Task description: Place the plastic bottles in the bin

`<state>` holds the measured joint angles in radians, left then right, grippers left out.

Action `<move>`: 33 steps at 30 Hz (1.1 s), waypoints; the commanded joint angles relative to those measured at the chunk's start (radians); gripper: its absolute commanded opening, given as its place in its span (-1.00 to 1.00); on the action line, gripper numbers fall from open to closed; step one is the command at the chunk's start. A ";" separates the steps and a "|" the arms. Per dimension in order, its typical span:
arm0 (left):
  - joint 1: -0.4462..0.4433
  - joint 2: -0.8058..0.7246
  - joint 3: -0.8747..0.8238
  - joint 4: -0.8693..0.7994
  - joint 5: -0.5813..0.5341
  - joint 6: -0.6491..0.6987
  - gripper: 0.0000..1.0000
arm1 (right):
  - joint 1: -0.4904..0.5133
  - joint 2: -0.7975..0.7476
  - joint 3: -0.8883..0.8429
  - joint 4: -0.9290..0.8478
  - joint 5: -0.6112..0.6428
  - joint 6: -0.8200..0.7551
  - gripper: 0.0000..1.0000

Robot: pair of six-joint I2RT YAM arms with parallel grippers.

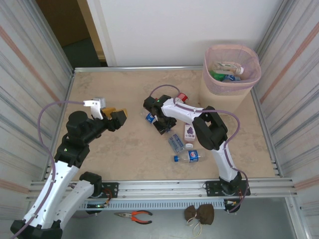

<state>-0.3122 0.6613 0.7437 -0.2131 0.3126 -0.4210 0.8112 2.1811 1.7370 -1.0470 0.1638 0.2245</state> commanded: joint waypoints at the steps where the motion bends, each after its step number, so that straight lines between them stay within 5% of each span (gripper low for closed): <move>1: 0.013 -0.016 -0.007 0.005 -0.004 -0.006 0.46 | -0.005 0.011 0.029 -0.036 0.023 -0.010 -0.18; 9: 0.016 -0.020 -0.010 0.009 -0.004 -0.012 0.46 | -0.005 -0.024 0.034 -0.048 0.043 -0.001 -0.36; 33: 0.018 0.000 0.003 0.030 -0.002 -0.023 0.46 | -0.075 -0.357 0.127 0.010 0.066 0.041 -0.44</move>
<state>-0.3000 0.6582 0.7433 -0.2123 0.3126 -0.4355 0.7582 1.8908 1.8347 -1.0447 0.2157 0.2428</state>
